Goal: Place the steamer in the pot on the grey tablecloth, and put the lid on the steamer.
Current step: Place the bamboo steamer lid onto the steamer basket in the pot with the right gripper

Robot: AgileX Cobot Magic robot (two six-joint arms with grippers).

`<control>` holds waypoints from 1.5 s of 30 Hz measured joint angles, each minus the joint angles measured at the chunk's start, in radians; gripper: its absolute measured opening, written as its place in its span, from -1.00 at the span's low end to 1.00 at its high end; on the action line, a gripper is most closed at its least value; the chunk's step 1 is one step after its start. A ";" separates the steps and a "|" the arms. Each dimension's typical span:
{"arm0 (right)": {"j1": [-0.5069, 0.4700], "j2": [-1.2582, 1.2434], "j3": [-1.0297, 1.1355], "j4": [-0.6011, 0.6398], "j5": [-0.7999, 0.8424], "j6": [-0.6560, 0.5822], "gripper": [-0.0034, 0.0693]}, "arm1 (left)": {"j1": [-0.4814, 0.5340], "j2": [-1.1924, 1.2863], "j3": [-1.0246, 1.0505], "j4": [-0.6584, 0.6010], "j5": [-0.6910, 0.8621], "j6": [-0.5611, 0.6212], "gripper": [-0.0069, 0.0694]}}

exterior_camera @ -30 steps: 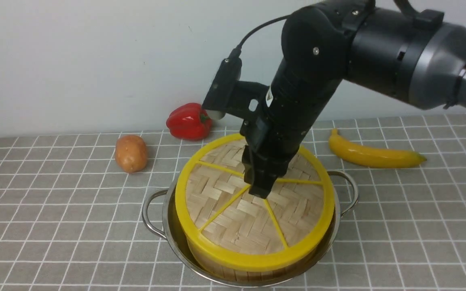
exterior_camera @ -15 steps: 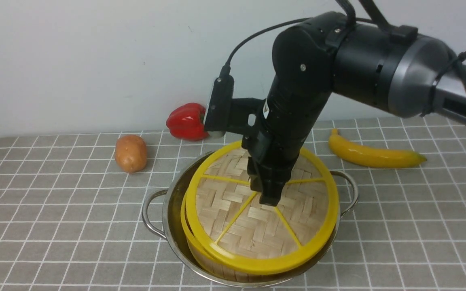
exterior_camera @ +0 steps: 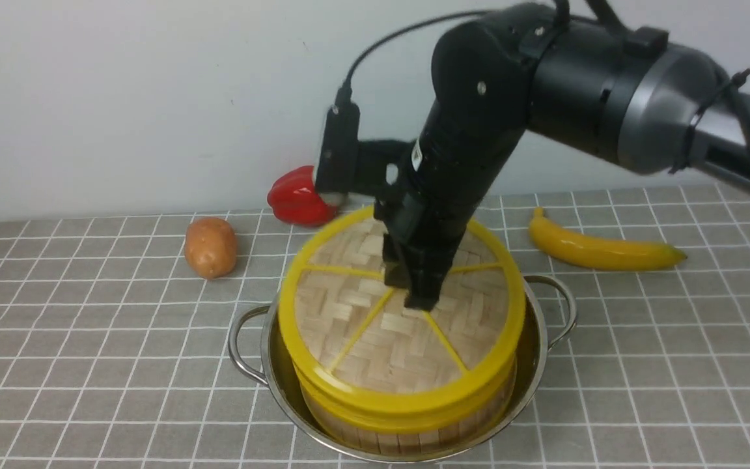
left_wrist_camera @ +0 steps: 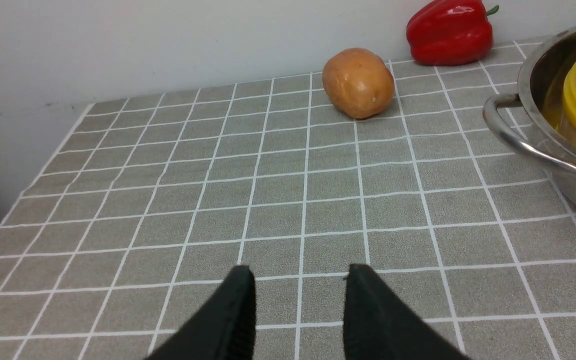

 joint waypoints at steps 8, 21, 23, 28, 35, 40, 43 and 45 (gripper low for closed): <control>0.000 0.001 -0.080 0.004 -0.001 0.063 -0.53 | 0.000 0.000 0.000 0.000 0.000 0.000 -0.18; 0.000 0.011 -0.048 0.003 -0.001 0.214 -0.53 | 0.000 0.000 0.000 0.000 0.000 0.000 -0.18; 0.000 0.011 -0.027 0.003 -0.001 0.240 -0.53 | 0.000 0.000 0.000 0.000 0.000 0.000 -0.18; 0.000 0.011 0.011 -0.001 -0.001 0.272 -0.53 | 0.000 0.000 0.000 0.000 0.000 0.000 -0.18; 0.000 0.011 0.021 -0.016 0.000 0.280 -0.53 | 0.000 0.000 0.000 0.000 0.000 0.000 -0.18; 0.000 0.011 0.021 -0.027 0.000 0.276 -0.53 | 0.000 0.000 0.000 0.000 0.000 0.000 -0.18; 0.000 0.012 0.021 -0.027 0.000 0.269 -0.53 | 0.000 0.000 0.000 0.000 0.000 0.000 -0.18; 0.000 0.016 0.021 -0.027 -0.001 0.266 -0.53 | 0.000 0.000 0.000 0.000 0.000 0.000 -0.18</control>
